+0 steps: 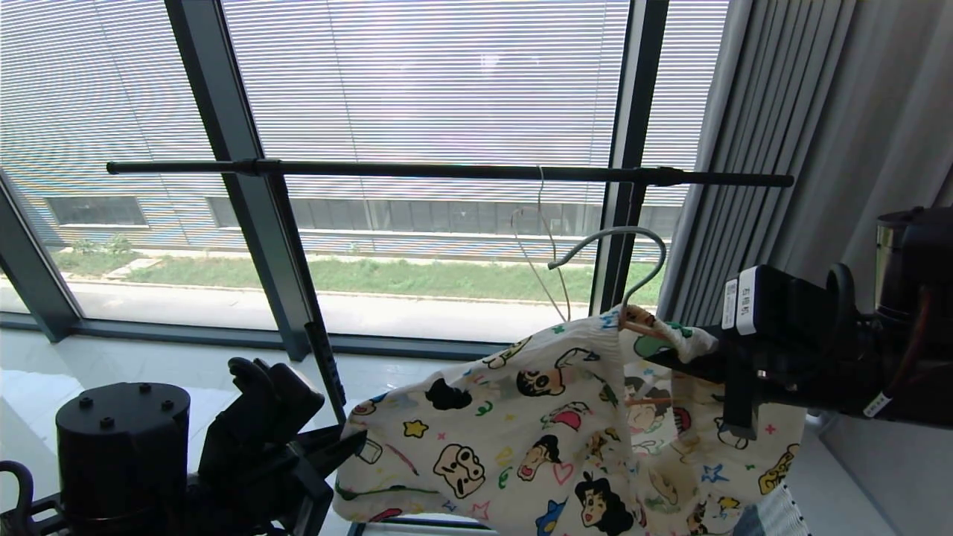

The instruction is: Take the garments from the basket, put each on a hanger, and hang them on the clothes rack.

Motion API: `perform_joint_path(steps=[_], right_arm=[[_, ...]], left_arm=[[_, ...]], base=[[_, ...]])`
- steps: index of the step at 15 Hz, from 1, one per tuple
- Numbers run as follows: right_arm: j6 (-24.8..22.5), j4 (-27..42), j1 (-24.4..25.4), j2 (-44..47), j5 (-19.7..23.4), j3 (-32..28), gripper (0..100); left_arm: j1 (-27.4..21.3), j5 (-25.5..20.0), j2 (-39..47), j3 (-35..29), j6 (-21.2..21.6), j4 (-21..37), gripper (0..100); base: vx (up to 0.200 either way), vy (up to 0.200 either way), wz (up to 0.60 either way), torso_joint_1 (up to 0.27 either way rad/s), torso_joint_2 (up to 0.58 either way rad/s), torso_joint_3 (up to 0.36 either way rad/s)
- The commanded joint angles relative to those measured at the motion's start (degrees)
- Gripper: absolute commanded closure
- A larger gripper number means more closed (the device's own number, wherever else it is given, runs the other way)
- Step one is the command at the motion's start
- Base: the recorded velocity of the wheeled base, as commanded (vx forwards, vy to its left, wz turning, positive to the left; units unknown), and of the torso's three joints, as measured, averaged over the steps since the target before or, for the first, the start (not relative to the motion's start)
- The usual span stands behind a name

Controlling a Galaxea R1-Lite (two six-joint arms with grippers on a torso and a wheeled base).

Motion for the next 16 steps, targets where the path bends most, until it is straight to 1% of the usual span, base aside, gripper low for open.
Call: perform_joint_path(steps=[1,3,4,8,11,16], right_arm=[[0.3,0.0,0.0,-0.2,0.0,0.0,100],[1.4,-0.1,0.0,-0.3,-0.2,0.0,100],[2.4,-0.2,-0.1,-0.3,-0.4,0.0,100],[4.0,-2.4,-0.5,-0.3,-1.0,0.0,100],[5.1,-2.6,-0.6,-0.3,-1.5,-0.1,100],[5.4,-2.6,-0.9,-0.2,-1.5,-0.9,100]], left_arm=[[0.1,0.0,0.2,0.4,-1.0,0.0,100],[0.6,0.1,0.4,0.8,-2.8,0.0,100],[3.2,0.1,0.8,1.3,-3.1,0.0,100],[10.2,0.1,2.8,2.5,-3.0,0.0,100],[12.0,0.1,3.8,2.8,-2.9,0.0,100],[12.1,0.1,4.5,2.9,-2.8,0.0,100]], base=[[0.000,0.000,0.00,0.000,0.00,0.000],[0.000,0.000,0.00,0.000,0.00,0.000],[0.000,0.000,0.00,0.000,0.00,0.000],[0.000,0.000,0.00,0.000,0.00,0.000],[0.000,0.000,0.00,0.000,0.00,0.000],[0.000,0.000,0.00,0.000,0.00,0.000]])
